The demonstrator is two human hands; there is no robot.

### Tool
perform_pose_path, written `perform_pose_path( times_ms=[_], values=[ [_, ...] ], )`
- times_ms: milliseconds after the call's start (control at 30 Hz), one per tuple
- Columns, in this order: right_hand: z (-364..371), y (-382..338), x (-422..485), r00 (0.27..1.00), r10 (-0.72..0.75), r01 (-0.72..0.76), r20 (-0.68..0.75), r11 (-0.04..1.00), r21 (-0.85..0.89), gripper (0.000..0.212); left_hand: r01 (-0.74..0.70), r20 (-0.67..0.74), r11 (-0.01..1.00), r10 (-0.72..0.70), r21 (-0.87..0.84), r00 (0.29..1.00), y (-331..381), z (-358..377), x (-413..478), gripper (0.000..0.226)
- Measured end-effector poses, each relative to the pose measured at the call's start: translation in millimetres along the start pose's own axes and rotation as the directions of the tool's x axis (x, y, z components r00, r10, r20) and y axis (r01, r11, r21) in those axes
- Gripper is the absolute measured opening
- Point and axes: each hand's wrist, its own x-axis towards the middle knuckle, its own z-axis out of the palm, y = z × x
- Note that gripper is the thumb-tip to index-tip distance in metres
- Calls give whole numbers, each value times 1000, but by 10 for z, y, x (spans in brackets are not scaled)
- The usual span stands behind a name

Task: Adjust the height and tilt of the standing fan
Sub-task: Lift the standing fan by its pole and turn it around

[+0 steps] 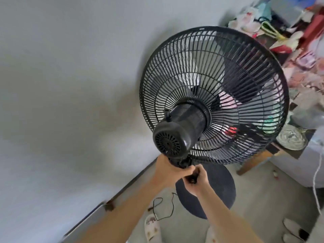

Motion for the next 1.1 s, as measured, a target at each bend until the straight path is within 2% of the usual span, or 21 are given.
perform_pose_path(
  times_ms=[133,167,300,433,600,667,833,933,1000,1100],
  values=[
    [-140,-392,545,998,49,-48,28,997,-62,59,-7,-29,1000,7,28,1000,-249,545,241,45],
    [-170,-448,638,998,65,-62,27,993,-96,60,-3,-36,999,4,36,999,-303,640,266,45],
    [-243,-640,1071,995,82,-78,53,994,-74,38,-24,-43,998,26,56,999,-585,986,486,41],
    [-302,-687,1552,991,91,-82,93,992,-97,30,-41,5,989,40,140,999,-905,1166,705,41],
    [-417,-592,2004,982,124,-120,140,992,-40,38,-96,90,966,76,242,993,-1402,1259,843,45],
    [-487,-545,2099,980,123,-121,156,992,-21,37,-128,120,951,97,282,988,-1554,1303,821,38],
    [-581,-497,2275,977,35,-20,211,997,-76,39,-167,164,942,123,292,979,-1658,1276,944,37],
    [-600,-518,2387,987,-5,38,163,978,-203,43,-198,212,916,128,350,969,-1619,1233,1062,38],
    [-617,-520,2429,987,-49,105,151,915,-391,49,-192,211,926,127,324,969,-1650,1216,1116,36],
    [-584,-560,2520,990,-64,128,129,792,-597,64,-174,153,947,136,269,979,-1686,1269,1215,41]
  ],
)
